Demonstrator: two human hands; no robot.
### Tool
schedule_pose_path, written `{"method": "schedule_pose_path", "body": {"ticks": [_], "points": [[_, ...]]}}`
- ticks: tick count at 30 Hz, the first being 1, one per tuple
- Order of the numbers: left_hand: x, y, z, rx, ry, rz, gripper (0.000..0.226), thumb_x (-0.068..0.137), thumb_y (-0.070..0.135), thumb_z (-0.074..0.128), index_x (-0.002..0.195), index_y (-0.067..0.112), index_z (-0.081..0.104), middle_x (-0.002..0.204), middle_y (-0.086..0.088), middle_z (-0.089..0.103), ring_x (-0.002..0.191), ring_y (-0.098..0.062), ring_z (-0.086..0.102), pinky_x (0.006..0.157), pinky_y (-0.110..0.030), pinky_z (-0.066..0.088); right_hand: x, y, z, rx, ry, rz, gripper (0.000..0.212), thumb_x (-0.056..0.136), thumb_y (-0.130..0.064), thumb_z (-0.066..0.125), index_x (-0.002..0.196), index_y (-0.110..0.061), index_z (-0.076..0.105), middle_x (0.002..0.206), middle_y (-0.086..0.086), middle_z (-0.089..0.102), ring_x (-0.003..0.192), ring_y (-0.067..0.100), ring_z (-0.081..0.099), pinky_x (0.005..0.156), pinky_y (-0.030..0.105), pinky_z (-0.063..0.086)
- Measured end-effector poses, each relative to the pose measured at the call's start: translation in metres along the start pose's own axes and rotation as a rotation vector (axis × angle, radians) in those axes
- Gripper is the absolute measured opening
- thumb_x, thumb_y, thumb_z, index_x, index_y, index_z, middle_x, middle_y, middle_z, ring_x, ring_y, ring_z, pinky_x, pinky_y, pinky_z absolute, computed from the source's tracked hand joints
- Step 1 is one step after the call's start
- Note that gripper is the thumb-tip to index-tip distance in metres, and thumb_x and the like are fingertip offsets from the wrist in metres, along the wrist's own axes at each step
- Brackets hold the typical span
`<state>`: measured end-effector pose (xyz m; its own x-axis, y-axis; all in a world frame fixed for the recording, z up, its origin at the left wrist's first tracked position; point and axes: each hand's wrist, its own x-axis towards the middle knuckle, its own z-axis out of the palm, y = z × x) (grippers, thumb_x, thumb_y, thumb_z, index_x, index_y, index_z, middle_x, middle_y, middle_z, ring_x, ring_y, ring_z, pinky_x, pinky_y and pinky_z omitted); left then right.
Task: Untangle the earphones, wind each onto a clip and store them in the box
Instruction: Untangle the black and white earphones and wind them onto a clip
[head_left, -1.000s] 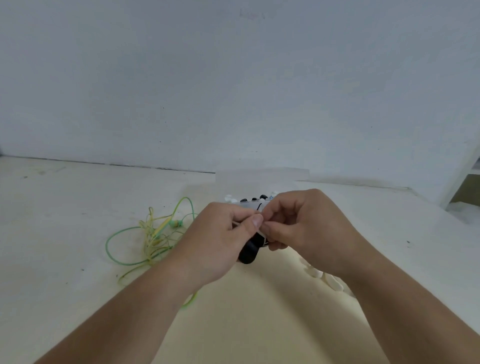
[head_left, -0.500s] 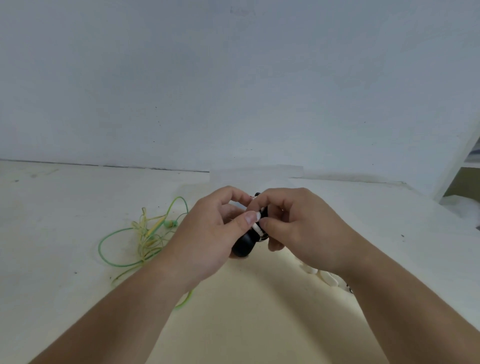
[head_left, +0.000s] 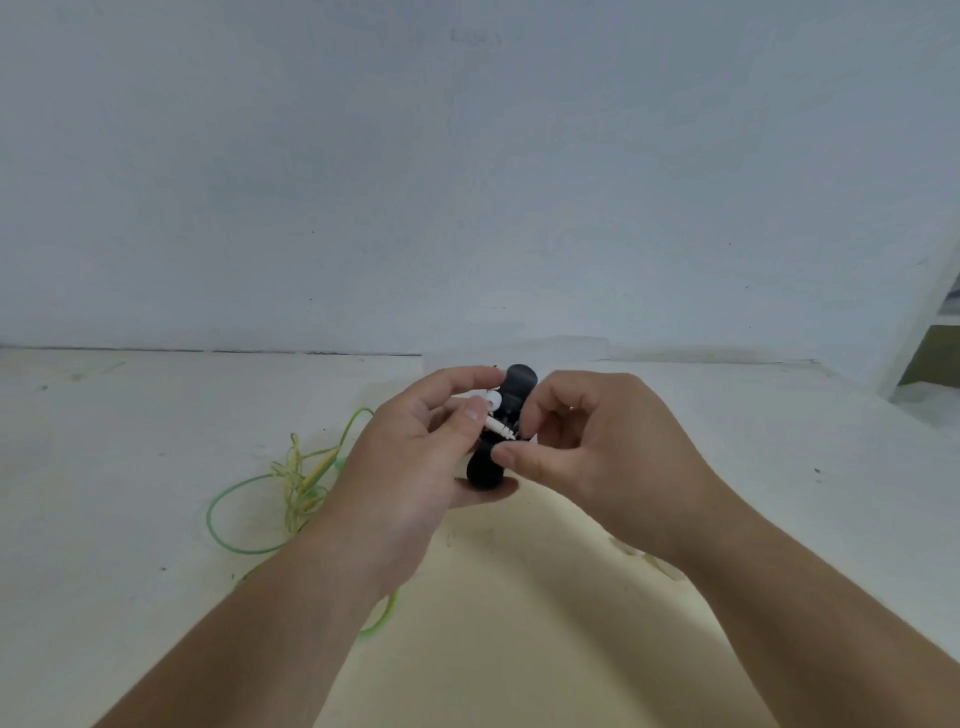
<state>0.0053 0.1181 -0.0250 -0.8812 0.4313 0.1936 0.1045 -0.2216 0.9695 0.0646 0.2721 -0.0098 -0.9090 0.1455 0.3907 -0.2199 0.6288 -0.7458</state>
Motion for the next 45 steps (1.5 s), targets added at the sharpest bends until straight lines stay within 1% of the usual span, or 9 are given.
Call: {"method": "schedule_pose_path", "body": {"ticks": [5, 9, 12, 15, 18, 22, 29, 41, 45], "points": [[0.0, 0.0, -0.001, -0.053, -0.044, 0.02, 0.017, 0.1, 0.01, 0.052, 0.102, 0.015, 0.068, 0.105, -0.017, 0.068, 0.089, -0.024, 0.071, 0.075, -0.045, 0.06, 0.0, 0.0, 0.005, 0.033, 0.04, -0.054, 0.02, 0.086, -0.023, 0.074, 0.072, -0.022, 0.061, 0.064, -0.011, 0.062, 0.056, 0.013, 0.055, 0.06, 0.035, 0.05], [0.001, 0.001, -0.002, -0.161, -0.087, -0.028, 0.008, 0.098, 0.008, 0.054, 0.104, 0.008, 0.06, 0.101, -0.021, 0.07, 0.084, -0.028, 0.072, 0.075, -0.045, 0.059, 0.0, 0.0, 0.005, -0.02, 0.023, -0.07, 0.019, 0.092, -0.027, 0.067, 0.075, -0.025, 0.059, 0.074, -0.007, 0.066, 0.068, 0.016, 0.063, 0.064, 0.034, 0.051], [0.002, 0.002, -0.004, -0.236, -0.071, -0.034, 0.021, 0.085, 0.011, 0.063, 0.105, 0.007, 0.06, 0.103, -0.023, 0.069, 0.089, -0.033, 0.071, 0.073, -0.042, 0.059, 0.0, -0.001, 0.002, 0.033, -0.044, -0.031, 0.02, 0.095, -0.027, 0.064, 0.076, -0.025, 0.058, 0.079, -0.006, 0.067, 0.066, 0.007, 0.062, 0.064, 0.024, 0.047], [0.003, 0.002, -0.006, -0.268, -0.062, -0.045, 0.031, 0.078, 0.011, 0.066, 0.109, 0.007, 0.064, 0.115, -0.025, 0.067, 0.097, -0.034, 0.069, 0.075, -0.043, 0.059, 0.001, -0.001, -0.003, 0.117, -0.083, 0.005, 0.017, 0.096, -0.022, 0.064, 0.079, -0.02, 0.06, 0.086, 0.002, 0.073, 0.083, 0.017, 0.072, 0.082, 0.043, 0.057], [0.004, 0.002, -0.007, -0.267, -0.062, -0.043, 0.03, 0.079, 0.006, 0.063, 0.109, 0.008, 0.064, 0.116, -0.024, 0.068, 0.096, -0.032, 0.069, 0.074, -0.043, 0.06, 0.003, 0.0, -0.005, 0.181, -0.094, 0.036, 0.015, 0.096, -0.019, 0.064, 0.081, -0.015, 0.062, 0.083, 0.006, 0.074, 0.082, 0.021, 0.074, 0.088, 0.051, 0.056], [0.003, 0.002, -0.006, -0.294, -0.059, -0.029, 0.025, 0.092, -0.006, 0.052, 0.111, 0.005, 0.062, 0.109, -0.023, 0.07, 0.093, -0.032, 0.071, 0.075, -0.044, 0.061, 0.004, 0.0, -0.005, 0.209, -0.094, 0.091, 0.014, 0.096, -0.02, 0.062, 0.085, -0.013, 0.064, 0.083, 0.006, 0.076, 0.082, 0.019, 0.074, 0.091, 0.051, 0.055], [0.003, 0.005, -0.005, -0.309, -0.087, 0.004, 0.027, 0.093, -0.01, 0.047, 0.109, 0.006, 0.062, 0.102, -0.016, 0.072, 0.085, -0.027, 0.073, 0.07, -0.04, 0.061, 0.003, -0.002, -0.008, 0.279, -0.132, 0.082, 0.021, 0.097, -0.011, 0.059, 0.079, -0.002, 0.064, 0.104, 0.009, 0.064, 0.087, 0.023, 0.074, 0.086, 0.042, 0.06], [0.003, 0.005, -0.01, -0.116, -0.122, 0.072, 0.032, 0.098, -0.012, 0.043, 0.111, 0.008, 0.064, 0.113, -0.015, 0.071, 0.094, -0.032, 0.072, 0.071, -0.037, 0.06, 0.003, -0.002, -0.004, 0.182, -0.118, 0.079, 0.022, 0.099, -0.017, 0.057, 0.08, -0.01, 0.066, 0.1, 0.002, 0.065, 0.086, 0.022, 0.073, 0.087, 0.044, 0.058], [0.004, 0.005, -0.01, -0.08, -0.122, 0.098, 0.033, 0.098, -0.011, 0.045, 0.111, 0.012, 0.065, 0.114, -0.011, 0.071, 0.102, -0.036, 0.07, 0.075, -0.041, 0.059, 0.004, 0.0, 0.001, 0.169, -0.039, 0.127, 0.019, 0.1, -0.026, 0.056, 0.088, -0.013, 0.064, 0.078, 0.004, 0.076, 0.082, 0.018, 0.075, 0.088, 0.045, 0.058]]}}
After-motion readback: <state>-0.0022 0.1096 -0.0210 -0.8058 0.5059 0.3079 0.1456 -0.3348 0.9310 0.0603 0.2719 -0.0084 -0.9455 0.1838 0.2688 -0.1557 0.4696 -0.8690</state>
